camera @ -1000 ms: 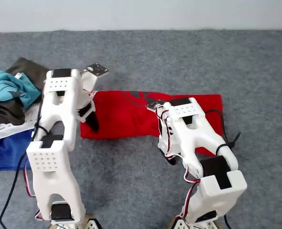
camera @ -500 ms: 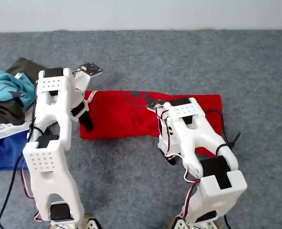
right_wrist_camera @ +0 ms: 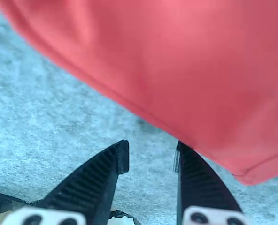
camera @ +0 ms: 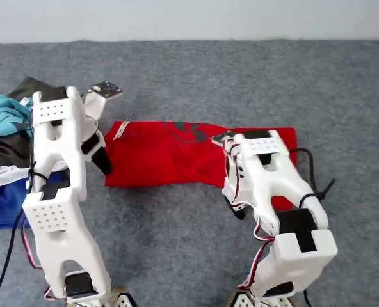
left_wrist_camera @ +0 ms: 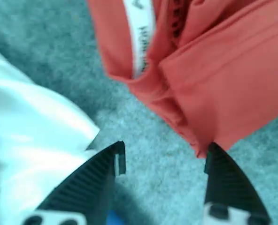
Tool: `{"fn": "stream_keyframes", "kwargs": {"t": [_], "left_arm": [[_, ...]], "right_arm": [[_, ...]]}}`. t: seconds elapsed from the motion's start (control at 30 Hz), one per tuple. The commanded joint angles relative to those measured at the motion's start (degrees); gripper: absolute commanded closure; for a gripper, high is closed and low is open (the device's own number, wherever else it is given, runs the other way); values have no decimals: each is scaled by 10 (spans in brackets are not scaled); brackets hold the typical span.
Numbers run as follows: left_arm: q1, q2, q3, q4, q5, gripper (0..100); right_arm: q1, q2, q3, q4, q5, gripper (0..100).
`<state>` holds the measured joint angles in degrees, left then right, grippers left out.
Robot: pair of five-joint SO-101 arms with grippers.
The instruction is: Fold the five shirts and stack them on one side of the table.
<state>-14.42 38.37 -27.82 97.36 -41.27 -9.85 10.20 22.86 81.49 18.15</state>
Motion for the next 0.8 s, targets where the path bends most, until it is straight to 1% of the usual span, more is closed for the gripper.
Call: {"fn": "stream_keyframes", "kwargs": {"t": [0.0,0.13,0.2,0.27,0.33,0.43,0.53,0.63,0.77], "left_arm": [[-2,-32,-53,25,-6,728],[-2,-32,-63,29,-5,728],[-2,-31,-62,29,-5,728],[-2,-31,-62,29,4,728],[4,-31,-63,29,47,728],[25,-31,-63,30,153,728],[53,-31,-62,31,229,728],[84,-29,-57,31,244,728],[119,-27,-25,31,243,728]], "right_arm": [[4,-29,-4,-4,5,837],[6,-29,-12,-5,3,837],[21,-29,-33,-5,1,837],[51,-29,-71,-5,-3,835],[91,-23,-119,-18,-33,834],[150,-13,-149,-75,-84,833],[174,22,-155,-121,-96,833],[179,57,-157,-122,-96,817],[189,78,-158,-116,-96,731]]}}
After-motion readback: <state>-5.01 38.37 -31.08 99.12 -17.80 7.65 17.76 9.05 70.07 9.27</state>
